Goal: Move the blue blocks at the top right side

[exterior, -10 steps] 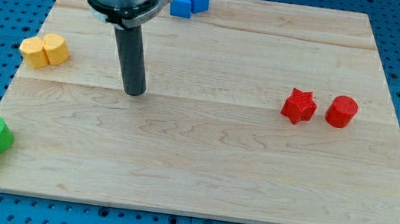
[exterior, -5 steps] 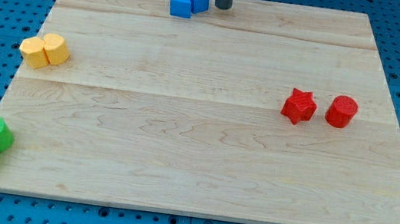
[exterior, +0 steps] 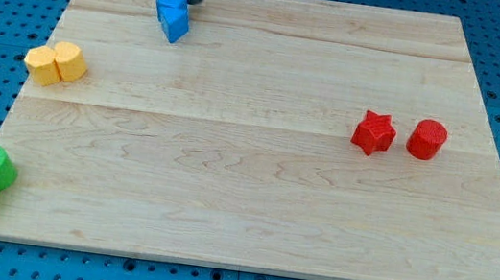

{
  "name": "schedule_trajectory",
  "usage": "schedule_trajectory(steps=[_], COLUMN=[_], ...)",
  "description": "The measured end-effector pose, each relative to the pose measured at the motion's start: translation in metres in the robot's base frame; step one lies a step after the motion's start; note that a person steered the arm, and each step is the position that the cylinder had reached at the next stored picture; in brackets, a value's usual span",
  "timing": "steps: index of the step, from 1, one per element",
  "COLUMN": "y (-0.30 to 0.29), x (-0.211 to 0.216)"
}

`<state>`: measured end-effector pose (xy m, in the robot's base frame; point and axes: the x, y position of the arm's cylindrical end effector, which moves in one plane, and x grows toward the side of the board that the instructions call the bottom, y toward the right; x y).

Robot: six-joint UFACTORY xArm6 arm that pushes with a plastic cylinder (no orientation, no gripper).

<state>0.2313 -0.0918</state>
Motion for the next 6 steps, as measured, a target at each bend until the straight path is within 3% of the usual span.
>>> schedule_trajectory(steps=[1,2,3,4,5,6], y=[0.004,-0.049,-0.069,-0.023,-0.010,-0.045], x=[0.030,0.045,0.025,0.023,-0.006,-0.007])
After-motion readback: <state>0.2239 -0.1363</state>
